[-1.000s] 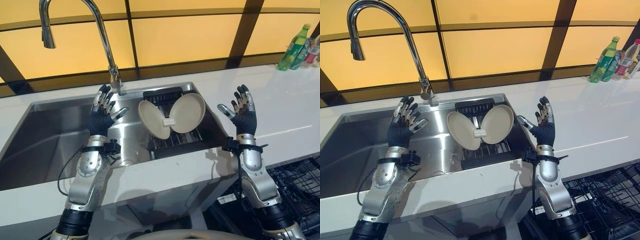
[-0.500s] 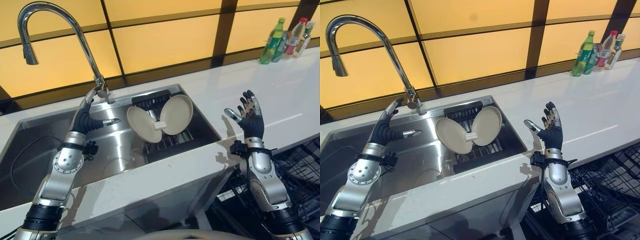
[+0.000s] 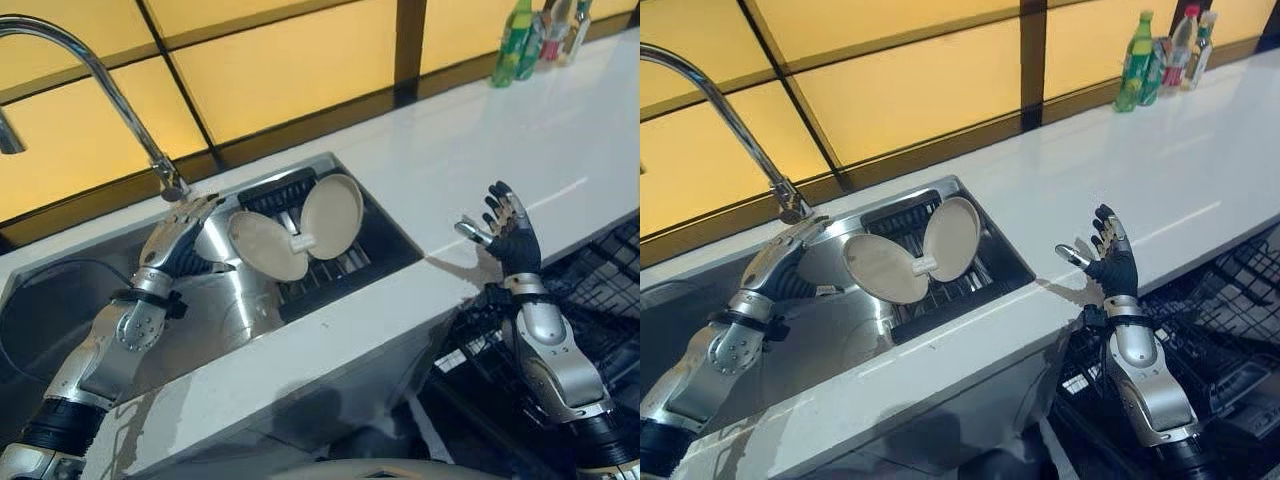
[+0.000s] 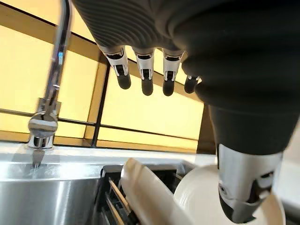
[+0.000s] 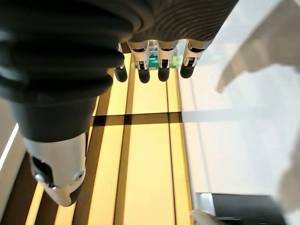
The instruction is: Pick up plates and place into dishwasher.
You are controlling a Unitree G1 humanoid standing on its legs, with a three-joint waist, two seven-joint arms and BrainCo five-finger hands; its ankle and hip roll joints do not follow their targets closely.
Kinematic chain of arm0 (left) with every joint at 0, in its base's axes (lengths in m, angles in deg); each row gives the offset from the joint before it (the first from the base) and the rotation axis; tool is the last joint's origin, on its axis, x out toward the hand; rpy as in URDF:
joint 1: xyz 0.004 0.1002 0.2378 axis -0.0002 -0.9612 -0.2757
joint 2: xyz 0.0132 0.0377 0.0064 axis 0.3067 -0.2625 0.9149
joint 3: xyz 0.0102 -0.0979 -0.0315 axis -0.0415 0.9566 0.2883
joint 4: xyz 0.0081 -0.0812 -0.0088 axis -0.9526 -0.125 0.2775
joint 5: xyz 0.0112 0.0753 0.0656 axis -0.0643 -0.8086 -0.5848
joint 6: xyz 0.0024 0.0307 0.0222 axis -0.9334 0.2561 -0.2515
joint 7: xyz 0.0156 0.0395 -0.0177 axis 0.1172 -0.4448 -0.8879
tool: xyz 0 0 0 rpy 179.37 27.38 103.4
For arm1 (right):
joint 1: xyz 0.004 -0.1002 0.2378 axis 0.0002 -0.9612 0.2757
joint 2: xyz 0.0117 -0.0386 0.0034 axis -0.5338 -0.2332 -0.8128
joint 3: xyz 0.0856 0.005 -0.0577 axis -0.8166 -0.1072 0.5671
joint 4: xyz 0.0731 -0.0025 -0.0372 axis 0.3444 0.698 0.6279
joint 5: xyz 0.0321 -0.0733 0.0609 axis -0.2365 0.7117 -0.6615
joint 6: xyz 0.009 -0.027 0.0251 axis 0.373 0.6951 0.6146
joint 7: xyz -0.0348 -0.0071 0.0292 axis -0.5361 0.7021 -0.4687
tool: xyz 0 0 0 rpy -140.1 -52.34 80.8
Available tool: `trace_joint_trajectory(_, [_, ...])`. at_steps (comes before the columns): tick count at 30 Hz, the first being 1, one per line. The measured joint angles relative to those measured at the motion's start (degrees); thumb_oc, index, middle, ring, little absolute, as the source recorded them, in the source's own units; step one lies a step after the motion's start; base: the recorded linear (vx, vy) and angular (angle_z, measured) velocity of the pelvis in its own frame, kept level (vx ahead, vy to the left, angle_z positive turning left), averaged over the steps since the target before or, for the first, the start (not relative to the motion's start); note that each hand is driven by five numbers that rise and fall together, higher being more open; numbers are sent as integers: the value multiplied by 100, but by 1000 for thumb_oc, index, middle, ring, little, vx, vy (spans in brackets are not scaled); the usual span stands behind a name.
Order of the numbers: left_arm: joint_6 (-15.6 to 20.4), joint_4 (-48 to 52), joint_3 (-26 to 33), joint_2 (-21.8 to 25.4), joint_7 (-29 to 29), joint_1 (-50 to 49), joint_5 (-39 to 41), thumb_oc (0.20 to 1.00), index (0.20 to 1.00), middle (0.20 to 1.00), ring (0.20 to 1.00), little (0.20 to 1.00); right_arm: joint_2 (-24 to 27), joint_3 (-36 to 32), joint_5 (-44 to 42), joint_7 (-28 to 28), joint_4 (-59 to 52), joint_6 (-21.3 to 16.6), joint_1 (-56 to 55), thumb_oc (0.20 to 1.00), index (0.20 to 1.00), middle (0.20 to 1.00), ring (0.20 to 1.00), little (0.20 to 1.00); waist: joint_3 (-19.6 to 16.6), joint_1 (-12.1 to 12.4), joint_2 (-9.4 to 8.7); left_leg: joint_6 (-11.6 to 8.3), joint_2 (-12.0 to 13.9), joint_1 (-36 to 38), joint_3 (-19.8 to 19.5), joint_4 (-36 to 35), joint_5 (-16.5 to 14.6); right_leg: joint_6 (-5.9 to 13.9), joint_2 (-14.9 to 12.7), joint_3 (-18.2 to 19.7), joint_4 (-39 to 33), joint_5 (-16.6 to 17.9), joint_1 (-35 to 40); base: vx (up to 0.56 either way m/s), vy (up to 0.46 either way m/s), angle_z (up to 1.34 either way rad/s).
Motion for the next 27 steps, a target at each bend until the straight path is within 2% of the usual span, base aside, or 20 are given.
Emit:
trace_joint_trajectory(8, [-70, -81, -192, 578, -8, 211, -1143, 1000, 1000, 1000, 1000, 1000, 112, -196, -48, 146, 24, -1, -6, 1000, 1000, 1000, 1000, 1000, 370, -13, 26, 21, -45, 57, 36, 4, 8, -10, -22, 62, 28, 57, 35, 89, 83, -3])
trace_joint_trajectory(14, [-86, -91, -263, 617, 190, 214, -1547, 1000, 1000, 1000, 1000, 1000, 119, -216, -46, 181, 36, -10, -5, 1000, 1000, 1000, 1000, 1000, 500, -13, 13, 54, -96, 154, 31, 5, -4, 50, -86, 62, 28, 21, 136, 75, 52, 1])
trace_joint_trajectory(17, [-90, -93, -408, 623, 196, 219, -1619, 1000, 1000, 1000, 1000, 1000, 125, -220, -46, 174, 36, -21, -3, 1000, 1000, 1000, 1000, 1000, 558, -15, -28, 76, -128, 153, 33, 5, 11, 77, -110, 69, 28, 36, 132, 0, 0, 0])
trace_joint_trajectory(22, [-55, -189, -629, 790, 210, 293, -2030, 1000, 1000, 1000, 1000, 1000, 144, -231, -45, 90, 36, -171, 111, 1000, 1000, 1000, 1000, 1000, 873, -13, -190, 79, -164, 112, 48, 33, 12, 75, -138, 115, 27, 80, 90, 0, 0, 0])
trace_joint_trajectory(27, [68, -216, -888, 1107, 388, 770, -2278, 1000, 1000, 1000, 1000, 1000, 141, -240, -45, 57, 18, -288, 146, 1000, 1000, 1000, 1000, 1000, 923, -12, -263, 131, -196, -9, 50, 78, 13, 123, -197, 120, 29, 112, -6, 22, 10, 1])
